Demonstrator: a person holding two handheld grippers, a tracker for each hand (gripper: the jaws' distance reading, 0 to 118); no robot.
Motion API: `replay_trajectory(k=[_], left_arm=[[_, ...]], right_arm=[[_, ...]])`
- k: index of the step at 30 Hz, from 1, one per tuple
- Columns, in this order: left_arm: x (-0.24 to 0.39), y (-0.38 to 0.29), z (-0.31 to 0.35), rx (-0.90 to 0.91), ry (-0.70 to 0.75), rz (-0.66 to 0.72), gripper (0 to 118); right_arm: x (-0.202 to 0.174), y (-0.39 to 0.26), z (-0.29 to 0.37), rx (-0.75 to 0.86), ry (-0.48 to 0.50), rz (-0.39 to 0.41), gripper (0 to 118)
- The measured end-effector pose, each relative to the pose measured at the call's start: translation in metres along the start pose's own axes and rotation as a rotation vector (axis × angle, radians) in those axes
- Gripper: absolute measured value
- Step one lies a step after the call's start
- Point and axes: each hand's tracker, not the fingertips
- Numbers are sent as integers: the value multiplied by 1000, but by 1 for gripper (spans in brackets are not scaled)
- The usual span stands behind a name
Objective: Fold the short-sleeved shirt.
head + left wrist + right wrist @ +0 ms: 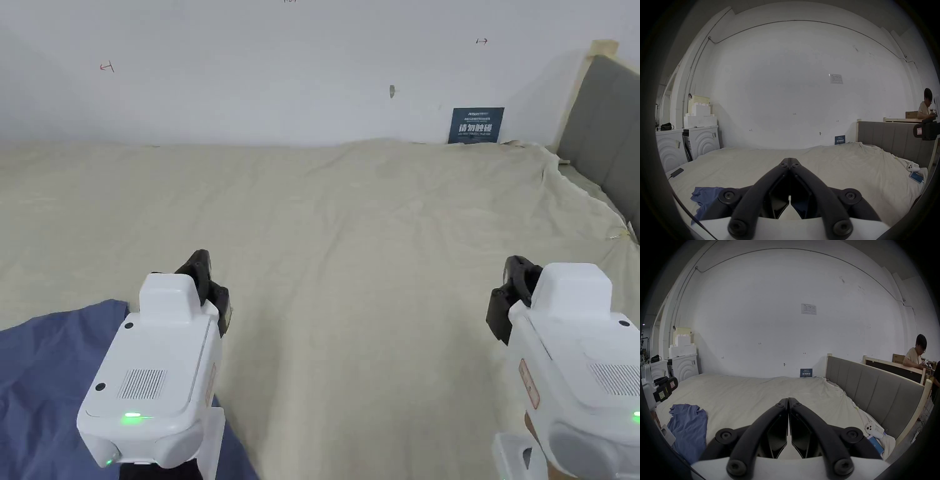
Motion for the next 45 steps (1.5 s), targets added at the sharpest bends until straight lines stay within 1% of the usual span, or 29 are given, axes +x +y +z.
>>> replay_trajectory(k=[8,13,19,20,21,25,28,32,37,40,45], left_arm=[[-8,3,3,8,19,-2,0],[-33,5,10,14,84,-4,0],[-88,8,30,13,225,-19,0],[-98,8,35,13,246,-25,0],[-108,8,40,10,275,-29,0],[-146,8,64,0,378,-41,0],[-170,6,84,-17,441,-44,0],[-195,2,106,-39,502,-44,0],[-215,0,125,-76,543,-25,0],[-220,-3,127,-93,547,-10,0],[-229,-11,107,-202,436,97,0]], right_arm=[[-8,2,-3,11,25,16,0],[-28,5,-8,29,100,31,0],[-82,10,-15,47,244,33,0],[-80,-2,-45,47,268,33,0],[-89,-3,-49,48,294,34,0],[-134,0,-47,46,395,27,0],[-161,-2,-48,42,461,28,0],[-193,-3,-42,36,524,26,0],[-218,-4,-33,24,579,29,0],[-220,-6,-36,20,597,32,0],[-215,-6,-40,19,590,43,0]])
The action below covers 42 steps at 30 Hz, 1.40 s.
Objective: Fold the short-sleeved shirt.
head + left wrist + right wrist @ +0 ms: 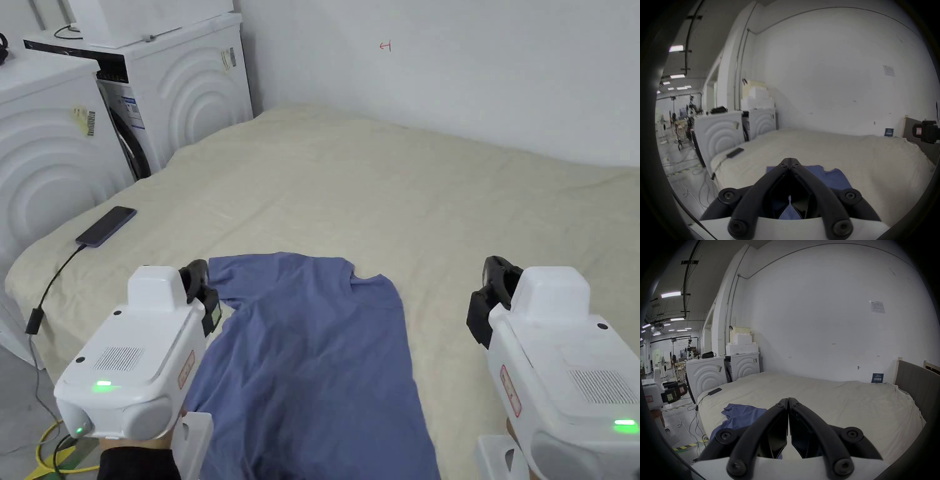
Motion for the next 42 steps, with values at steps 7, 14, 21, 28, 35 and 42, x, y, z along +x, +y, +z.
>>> replay_trajectory(k=[7,14,21,28,35,42], left_arm=[[28,-20,-78,-380,-111,39,54],[61,-69,-147,-639,-91,58,115],[87,-126,-194,-865,-86,-9,115],[107,-149,-198,-930,-91,-54,78],[98,-134,-186,-905,-187,-48,9],[66,-88,-155,-763,-353,388,6]], right_arm=[[28,-7,1,-25,-67,5,0],[54,-14,3,-55,-148,4,0],[86,-31,9,-104,-218,10,0],[108,-38,20,-130,-277,-9,0],[120,-36,33,-117,-300,-29,0],[138,-34,52,-94,-325,-44,0]])
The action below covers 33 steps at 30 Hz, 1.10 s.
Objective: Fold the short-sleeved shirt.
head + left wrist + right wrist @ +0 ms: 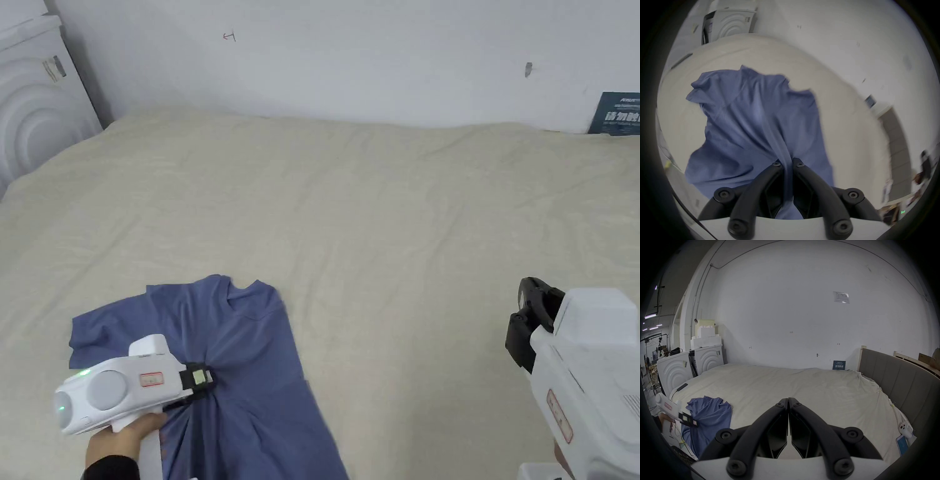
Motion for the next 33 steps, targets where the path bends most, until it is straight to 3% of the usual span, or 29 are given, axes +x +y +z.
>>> replay_trajectory(k=[3,10,16,22,26,33], left_arm=[[31,6,26,61,-77,-37,6],[157,28,70,152,-248,-303,6],[272,32,79,158,-372,-542,6],[364,5,73,126,-525,-686,6],[405,-16,65,71,-634,-727,6],[431,-78,14,-32,-626,-890,6]], right_arm=[[10,3,11,9,-21,-9,0],[46,7,37,42,-92,-33,0],[76,12,64,76,-169,-37,0],[114,28,90,93,-262,-42,0],[128,22,104,102,-314,-58,0],[151,3,114,86,-370,-72,0]])
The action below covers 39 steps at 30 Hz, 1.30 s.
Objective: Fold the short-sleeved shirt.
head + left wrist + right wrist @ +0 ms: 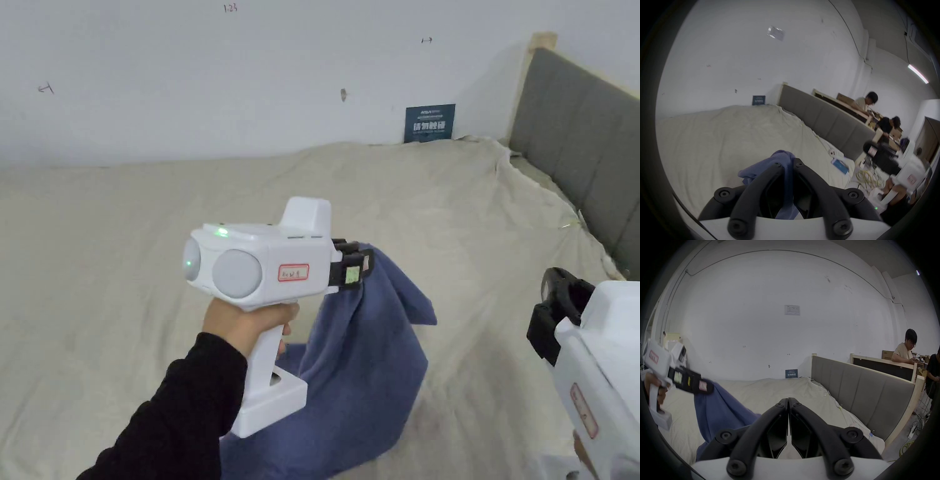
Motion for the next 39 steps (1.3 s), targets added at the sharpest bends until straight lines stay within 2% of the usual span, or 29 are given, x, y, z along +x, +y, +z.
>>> replay_trajectory(k=[5,11,18,19,21,23,25,30,34,39], left_arm=[[6,-58,-47,-160,0,-42,6],[-4,-131,-93,-399,111,-107,6],[-21,-188,-117,-550,220,-107,7],[-23,-189,-115,-535,226,-100,10],[-24,-185,-107,-476,220,-44,27],[-26,-182,-95,-429,197,-1,74],[-27,-174,-80,-381,222,57,114],[-29,-140,-20,-126,287,173,117],[-25,-117,36,88,366,78,118],[-22,-102,82,203,559,-4,117]], right_arm=[[8,-12,-3,-24,-8,0,0],[5,-22,-10,-47,5,-3,0],[-6,-29,-13,-67,33,10,0],[-6,-30,-13,-69,36,11,0],[-7,-29,-11,-73,38,15,0],[-7,-29,-11,-72,40,20,0],[-8,-27,-9,-69,40,24,0],[-10,-19,-4,-54,41,30,0],[-14,-11,-1,-35,46,36,0],[-22,-5,1,-13,59,33,0]])
